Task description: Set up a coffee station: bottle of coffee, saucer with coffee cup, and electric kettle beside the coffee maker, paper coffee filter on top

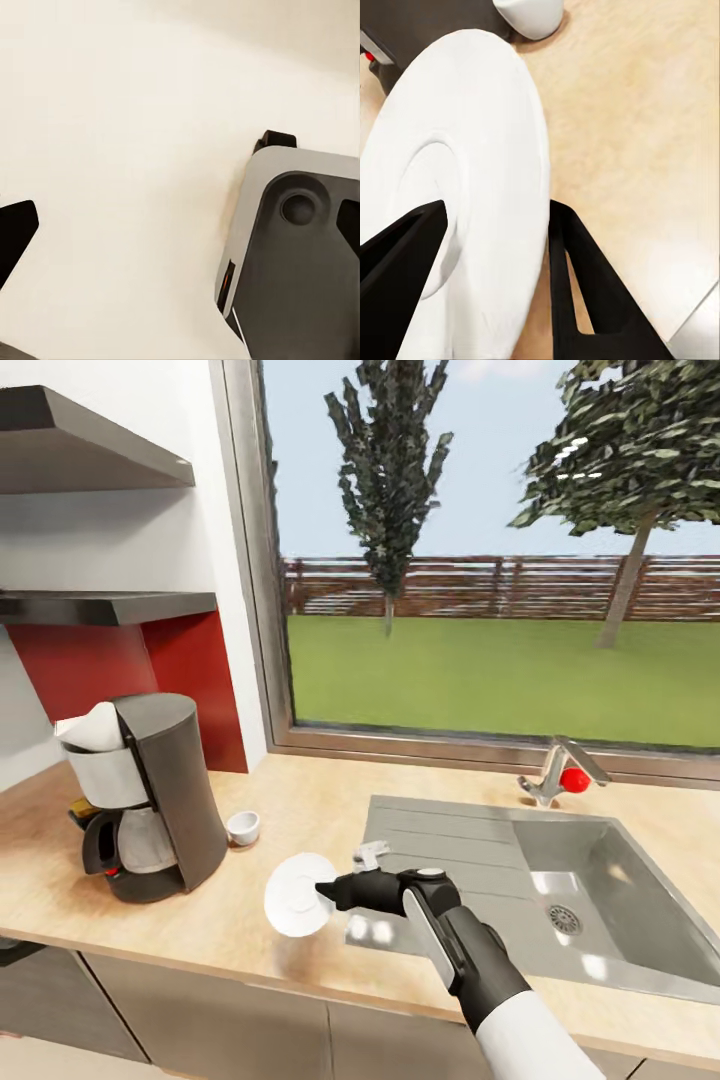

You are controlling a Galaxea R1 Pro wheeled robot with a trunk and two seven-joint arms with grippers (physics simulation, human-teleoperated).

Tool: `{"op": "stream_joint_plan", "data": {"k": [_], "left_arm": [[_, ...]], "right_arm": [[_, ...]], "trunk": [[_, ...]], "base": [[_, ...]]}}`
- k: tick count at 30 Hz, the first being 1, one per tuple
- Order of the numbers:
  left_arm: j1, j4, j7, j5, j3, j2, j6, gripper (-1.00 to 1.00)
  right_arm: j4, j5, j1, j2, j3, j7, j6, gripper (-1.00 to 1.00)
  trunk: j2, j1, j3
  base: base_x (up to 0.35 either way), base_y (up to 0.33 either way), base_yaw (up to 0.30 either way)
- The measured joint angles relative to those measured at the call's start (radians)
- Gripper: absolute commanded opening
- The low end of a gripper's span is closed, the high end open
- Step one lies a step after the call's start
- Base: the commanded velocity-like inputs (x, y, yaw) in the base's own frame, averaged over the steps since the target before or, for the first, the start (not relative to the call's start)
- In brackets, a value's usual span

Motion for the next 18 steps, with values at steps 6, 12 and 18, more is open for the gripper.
{"op": "stream_joint_plan", "data": {"k": [6, 12, 18], "left_arm": [[0.000, 0.000, 0.000, 0.007, -0.001, -0.001, 0.000, 1.00], [0.004, 0.002, 0.000, 0.000, -0.001, 0.008, 0.000, 1.00], [0.015, 0.002, -0.001, -0.001, -0.003, 0.009, 0.001, 1.00]], "right_arm": [[0.001, -0.001, 0.000, 0.000, -0.004, 0.000, 0.002, -1.00], [0.003, -0.001, 0.000, 0.000, -0.096, 0.000, 0.004, -1.00], [0.015, 0.001, 0.000, 0.000, -0.103, 0.000, 0.003, -1.00]], "trunk": [[0.000, 0.000, 0.000], [-0.001, 0.000, 0.000], [0.000, 0.000, 0.000]], "base": [[0.002, 0.215, 0.000], [0.000, 0.200, 0.000], [0.037, 0.069, 0.000]]}}
